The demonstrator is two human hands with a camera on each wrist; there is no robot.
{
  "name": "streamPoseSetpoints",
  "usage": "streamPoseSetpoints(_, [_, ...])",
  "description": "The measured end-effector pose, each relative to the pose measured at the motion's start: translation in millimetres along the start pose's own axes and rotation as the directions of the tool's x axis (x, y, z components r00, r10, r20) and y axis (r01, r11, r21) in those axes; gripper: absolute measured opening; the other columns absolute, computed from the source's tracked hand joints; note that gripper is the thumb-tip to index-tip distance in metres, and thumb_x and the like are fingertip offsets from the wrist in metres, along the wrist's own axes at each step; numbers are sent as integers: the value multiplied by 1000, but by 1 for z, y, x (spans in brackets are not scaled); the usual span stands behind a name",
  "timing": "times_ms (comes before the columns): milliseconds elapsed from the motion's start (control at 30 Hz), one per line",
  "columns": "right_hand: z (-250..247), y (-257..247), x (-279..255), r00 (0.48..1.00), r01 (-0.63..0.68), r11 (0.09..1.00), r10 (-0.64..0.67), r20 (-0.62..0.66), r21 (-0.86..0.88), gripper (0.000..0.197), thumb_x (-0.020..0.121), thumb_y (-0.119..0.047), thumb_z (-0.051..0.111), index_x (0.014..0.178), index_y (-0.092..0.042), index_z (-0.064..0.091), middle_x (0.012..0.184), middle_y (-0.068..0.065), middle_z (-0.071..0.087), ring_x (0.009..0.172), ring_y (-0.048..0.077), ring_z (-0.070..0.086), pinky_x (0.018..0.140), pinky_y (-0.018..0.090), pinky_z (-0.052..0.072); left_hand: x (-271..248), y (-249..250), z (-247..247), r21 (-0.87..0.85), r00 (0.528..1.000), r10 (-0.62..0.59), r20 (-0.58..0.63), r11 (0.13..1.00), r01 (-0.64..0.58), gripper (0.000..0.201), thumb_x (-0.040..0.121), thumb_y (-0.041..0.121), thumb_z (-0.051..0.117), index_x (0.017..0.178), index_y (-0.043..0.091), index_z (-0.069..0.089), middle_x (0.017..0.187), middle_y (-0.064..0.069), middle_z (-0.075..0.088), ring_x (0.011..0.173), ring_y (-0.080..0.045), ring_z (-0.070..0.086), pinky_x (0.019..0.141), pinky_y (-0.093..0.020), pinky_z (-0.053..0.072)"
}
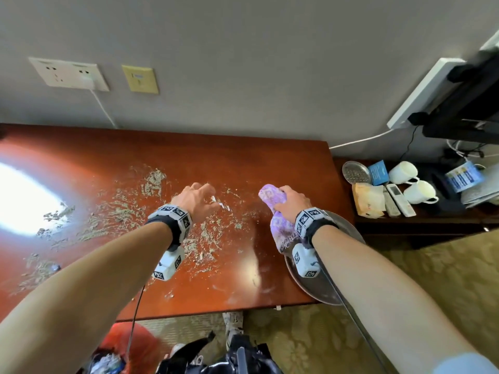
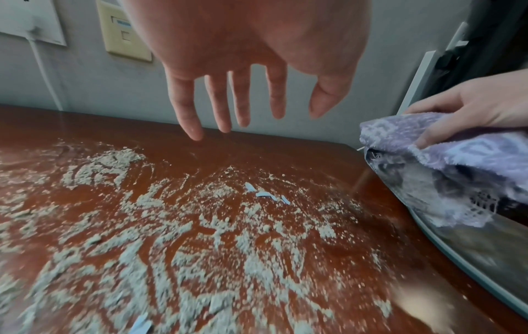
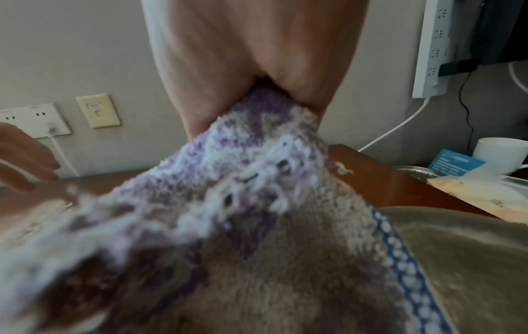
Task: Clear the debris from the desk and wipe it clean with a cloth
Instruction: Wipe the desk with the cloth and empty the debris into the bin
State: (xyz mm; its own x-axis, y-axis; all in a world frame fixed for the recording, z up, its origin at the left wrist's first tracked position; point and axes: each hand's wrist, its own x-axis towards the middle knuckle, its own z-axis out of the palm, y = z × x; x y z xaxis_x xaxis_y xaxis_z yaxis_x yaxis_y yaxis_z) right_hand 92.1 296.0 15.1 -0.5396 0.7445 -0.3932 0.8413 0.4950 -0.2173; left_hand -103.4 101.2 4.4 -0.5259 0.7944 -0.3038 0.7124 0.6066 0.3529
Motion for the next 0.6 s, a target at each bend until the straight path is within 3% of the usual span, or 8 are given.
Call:
streamPoseSetpoints(333, [-21,43,101,992,-121,990,124,-36,77,58,89,-25,63,143,-26,43,138,11,52,124,35,51,100,36,42,62,32,-4,65,998,-64,16,996,62,47,90,52,52,133,37,43,141,2,41,119,-17,46,89,-41,51])
streamPoseSetpoints(467, [-17,49,132,979,-196,978,200,-39,77,55,92,-13,55,144,-21,40,138,17,40,123,38,49,97,39,43,80,37,5,69,996,-81,24,994,79,45,90,53,51,132,37,44,146,3,40,126,-18,43,96,-42,47])
streamPoseSetpoints(600, [-8,52,155,978,-201,978,203,-39,53,54,95,-12,53,146,-20,38,141,17,35,119,36,51,94,38,44,88,31,14,39,993,-117,32,992,116,45,90,53,50,131,37,45,147,3,39,127,-17,43,96,-42,47])
